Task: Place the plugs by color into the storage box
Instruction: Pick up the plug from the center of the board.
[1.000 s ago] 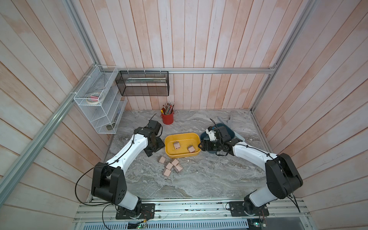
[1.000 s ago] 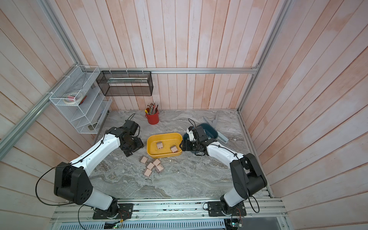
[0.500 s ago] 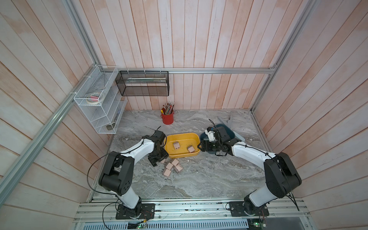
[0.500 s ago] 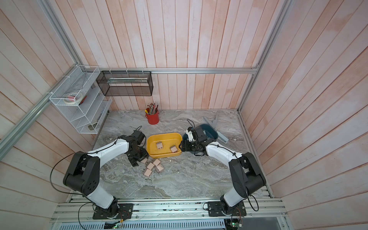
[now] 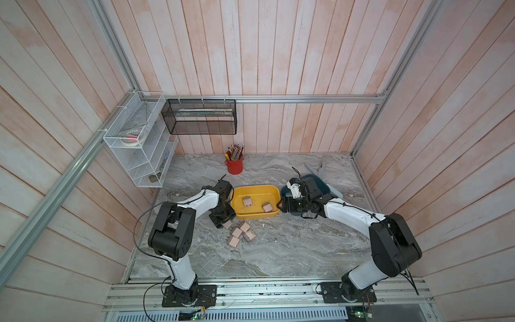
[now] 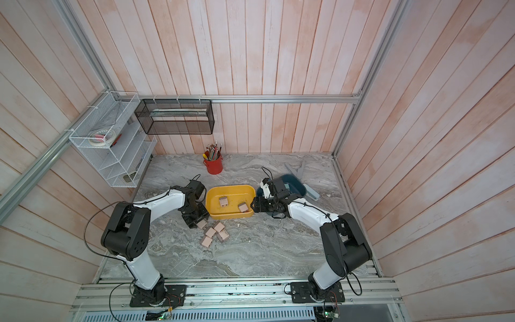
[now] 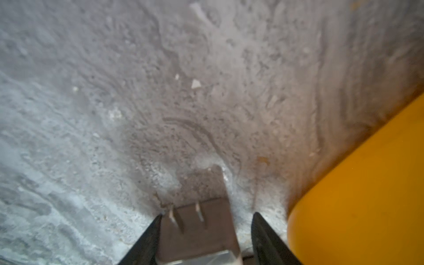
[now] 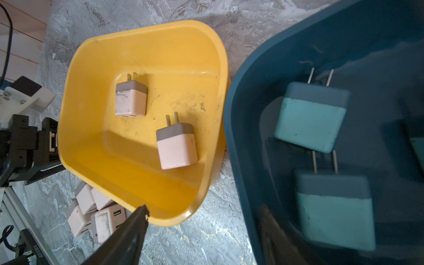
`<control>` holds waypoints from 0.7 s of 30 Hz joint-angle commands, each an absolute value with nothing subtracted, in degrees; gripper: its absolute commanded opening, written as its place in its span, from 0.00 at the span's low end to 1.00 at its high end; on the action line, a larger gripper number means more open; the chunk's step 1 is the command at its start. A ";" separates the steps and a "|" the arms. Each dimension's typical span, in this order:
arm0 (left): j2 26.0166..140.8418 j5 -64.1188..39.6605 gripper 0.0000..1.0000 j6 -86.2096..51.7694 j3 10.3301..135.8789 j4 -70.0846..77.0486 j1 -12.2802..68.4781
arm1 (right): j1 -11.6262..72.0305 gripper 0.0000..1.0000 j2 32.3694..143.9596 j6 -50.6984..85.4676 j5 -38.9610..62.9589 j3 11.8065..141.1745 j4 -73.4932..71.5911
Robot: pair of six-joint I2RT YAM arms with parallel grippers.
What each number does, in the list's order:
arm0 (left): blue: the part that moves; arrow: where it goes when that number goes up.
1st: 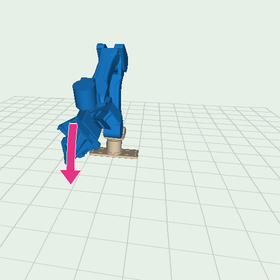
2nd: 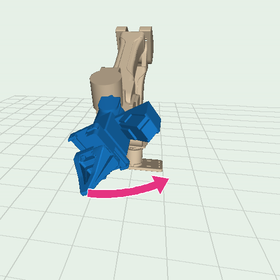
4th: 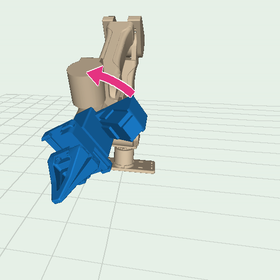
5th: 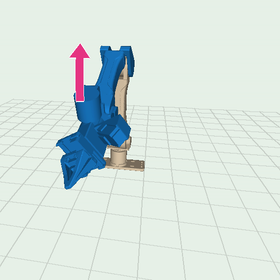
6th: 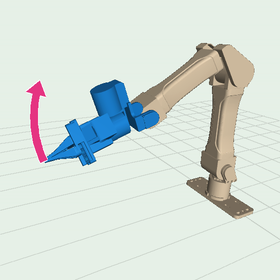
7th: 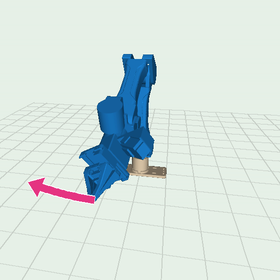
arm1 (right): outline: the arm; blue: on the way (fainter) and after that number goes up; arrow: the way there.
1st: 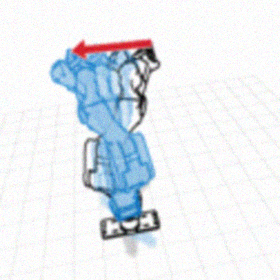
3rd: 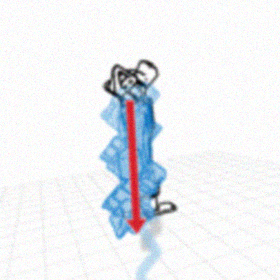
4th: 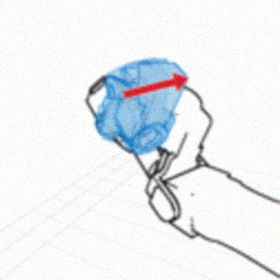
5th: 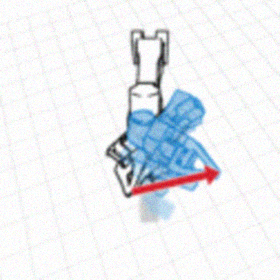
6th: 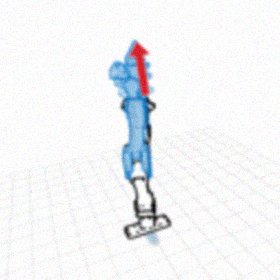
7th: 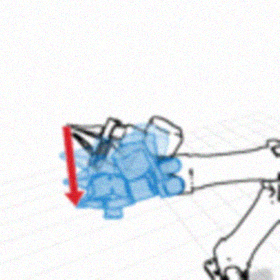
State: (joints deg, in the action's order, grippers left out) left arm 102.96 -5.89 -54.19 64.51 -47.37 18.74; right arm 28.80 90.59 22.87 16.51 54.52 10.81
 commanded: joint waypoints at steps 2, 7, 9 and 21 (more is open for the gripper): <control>103.64 -3.69 0.59 -52.21 65.70 -48.42 18.63 | 29.25 0.78 91.63 22.76 16.34 55.89 12.24; 102.17 -4.04 0.53 -52.12 63.52 -48.18 18.63 | 29.27 0.78 92.03 22.86 16.52 56.20 11.88; 101.07 -3.97 0.49 -52.08 62.30 -48.08 18.63 | 29.26 0.79 92.05 22.96 16.61 56.32 11.73; 93.39 -2.92 0.47 -51.70 59.07 -49.46 17.39 | 29.26 0.78 92.53 22.96 17.14 56.54 11.51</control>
State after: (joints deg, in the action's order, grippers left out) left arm 95.90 -4.32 -52.49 58.96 -48.25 18.15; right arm 28.80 91.50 22.90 16.53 54.96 10.74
